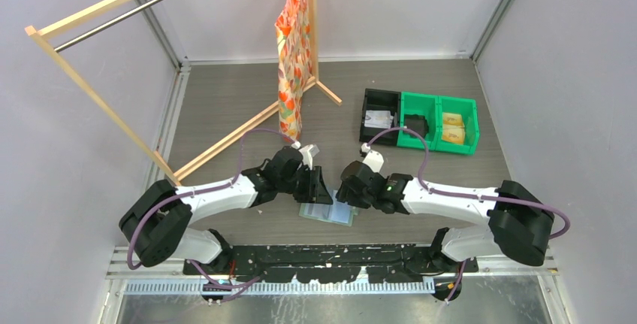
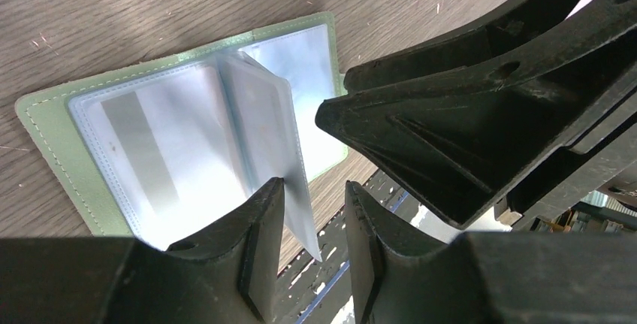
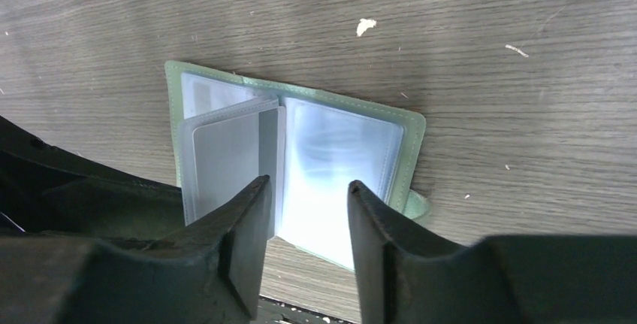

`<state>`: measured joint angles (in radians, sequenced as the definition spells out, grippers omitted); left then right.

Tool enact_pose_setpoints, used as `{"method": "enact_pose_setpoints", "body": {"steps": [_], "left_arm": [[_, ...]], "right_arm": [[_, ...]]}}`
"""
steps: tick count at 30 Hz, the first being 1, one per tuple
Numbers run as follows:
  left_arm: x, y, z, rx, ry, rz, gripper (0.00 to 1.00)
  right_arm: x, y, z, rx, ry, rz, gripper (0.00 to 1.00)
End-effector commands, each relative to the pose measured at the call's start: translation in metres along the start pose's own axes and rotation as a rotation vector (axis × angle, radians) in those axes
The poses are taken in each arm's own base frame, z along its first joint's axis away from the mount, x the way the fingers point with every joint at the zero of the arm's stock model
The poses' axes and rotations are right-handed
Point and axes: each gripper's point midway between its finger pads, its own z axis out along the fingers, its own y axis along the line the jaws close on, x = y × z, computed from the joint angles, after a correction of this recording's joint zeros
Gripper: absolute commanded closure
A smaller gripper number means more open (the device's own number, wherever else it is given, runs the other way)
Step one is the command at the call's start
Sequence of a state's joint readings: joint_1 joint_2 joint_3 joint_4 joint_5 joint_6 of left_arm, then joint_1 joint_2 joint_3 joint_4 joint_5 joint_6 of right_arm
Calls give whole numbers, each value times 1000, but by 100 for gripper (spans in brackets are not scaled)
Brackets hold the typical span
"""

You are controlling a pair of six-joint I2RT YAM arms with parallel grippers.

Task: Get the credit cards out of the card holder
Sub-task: Remove the credit card from the card holder.

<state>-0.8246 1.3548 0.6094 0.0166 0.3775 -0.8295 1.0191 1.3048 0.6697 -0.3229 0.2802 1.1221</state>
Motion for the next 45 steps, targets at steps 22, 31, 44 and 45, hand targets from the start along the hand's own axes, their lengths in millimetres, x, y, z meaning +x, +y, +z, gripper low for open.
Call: {"method": "enact_pose_setpoints", "body": {"steps": [22, 31, 44, 45], "left_arm": [[-18, 10, -15, -102, -115, 26, 67], [-18, 9, -18, -93, -136, 14, 91], [-18, -18, -9, 50, -96, 7, 99], [-18, -19, -7, 60, -98, 5, 99]], "right_arm": [[-4, 15, 0, -75, -24, 43, 55], [-2, 16, 3, -71, -18, 39, 55], [-4, 5, -7, -91, -38, 84, 54], [-4, 3, -7, -89, -36, 90, 54]]}}
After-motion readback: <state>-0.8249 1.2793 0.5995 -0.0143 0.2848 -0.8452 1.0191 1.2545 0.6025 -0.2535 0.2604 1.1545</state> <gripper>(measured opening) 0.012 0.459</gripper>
